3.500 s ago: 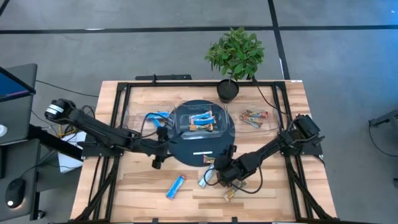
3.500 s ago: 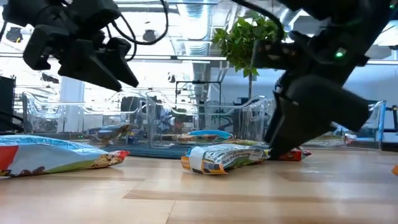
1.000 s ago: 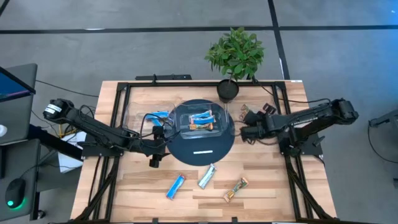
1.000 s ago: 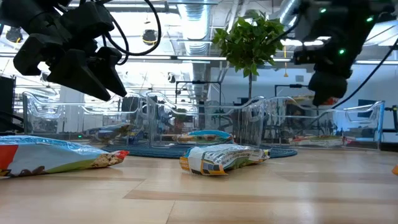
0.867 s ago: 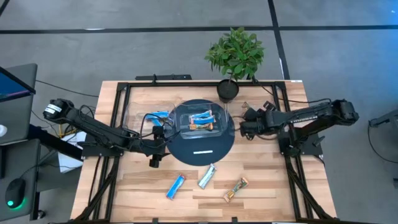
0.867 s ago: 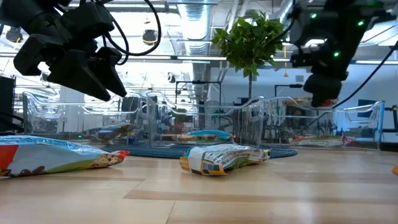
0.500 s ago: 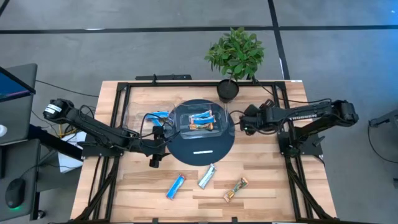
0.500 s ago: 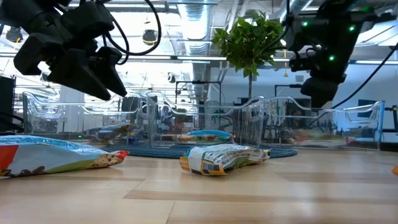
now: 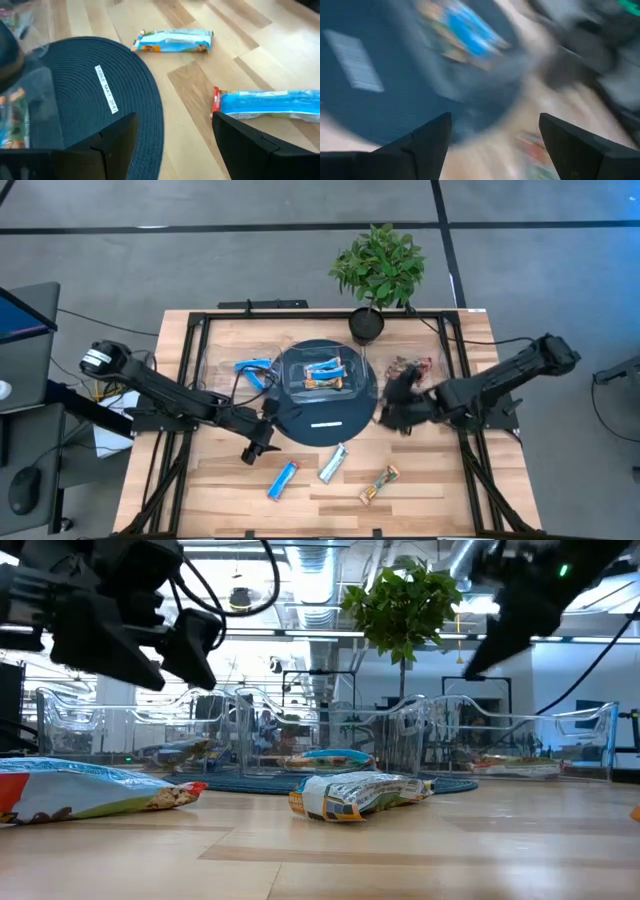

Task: Pick and place Granola Bars by type
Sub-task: Move the orange snack bar to the center of the table

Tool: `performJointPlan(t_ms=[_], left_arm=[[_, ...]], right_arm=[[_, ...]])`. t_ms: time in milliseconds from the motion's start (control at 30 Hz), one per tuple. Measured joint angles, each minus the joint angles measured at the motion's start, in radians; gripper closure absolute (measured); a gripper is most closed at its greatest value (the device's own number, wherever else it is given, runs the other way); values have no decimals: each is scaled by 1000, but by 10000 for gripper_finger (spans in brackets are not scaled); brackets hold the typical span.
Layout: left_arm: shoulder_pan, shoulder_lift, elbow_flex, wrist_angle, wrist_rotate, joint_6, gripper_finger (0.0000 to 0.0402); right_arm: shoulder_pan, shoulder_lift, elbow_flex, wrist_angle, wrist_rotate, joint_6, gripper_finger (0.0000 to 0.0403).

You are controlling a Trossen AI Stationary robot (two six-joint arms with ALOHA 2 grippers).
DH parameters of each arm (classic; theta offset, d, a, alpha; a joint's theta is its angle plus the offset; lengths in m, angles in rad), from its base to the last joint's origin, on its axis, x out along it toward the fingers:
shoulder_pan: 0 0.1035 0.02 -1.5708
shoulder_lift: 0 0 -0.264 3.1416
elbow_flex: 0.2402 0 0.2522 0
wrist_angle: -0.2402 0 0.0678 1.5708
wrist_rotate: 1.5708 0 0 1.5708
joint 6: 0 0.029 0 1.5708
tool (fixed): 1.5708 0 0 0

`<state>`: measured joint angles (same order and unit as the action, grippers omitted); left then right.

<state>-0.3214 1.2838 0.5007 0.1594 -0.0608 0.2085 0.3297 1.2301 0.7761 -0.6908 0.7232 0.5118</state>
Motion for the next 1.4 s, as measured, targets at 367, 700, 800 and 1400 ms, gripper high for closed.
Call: performJointPlan(t_ms=[367,700,800,1400], left_arm=[[0,39,7,40,5,24,148],[0,39,7,33,5,33,148],[0,39,7,32,5,33,148],[0,39,7,7,3,27,148]], right_arm=[[194,311,0,626,-83,-259,108],[121,546,11,831,-264,-253,108],[107,574,35,836,-332,-253,108],[262,352,127,432,-535,113,108]])
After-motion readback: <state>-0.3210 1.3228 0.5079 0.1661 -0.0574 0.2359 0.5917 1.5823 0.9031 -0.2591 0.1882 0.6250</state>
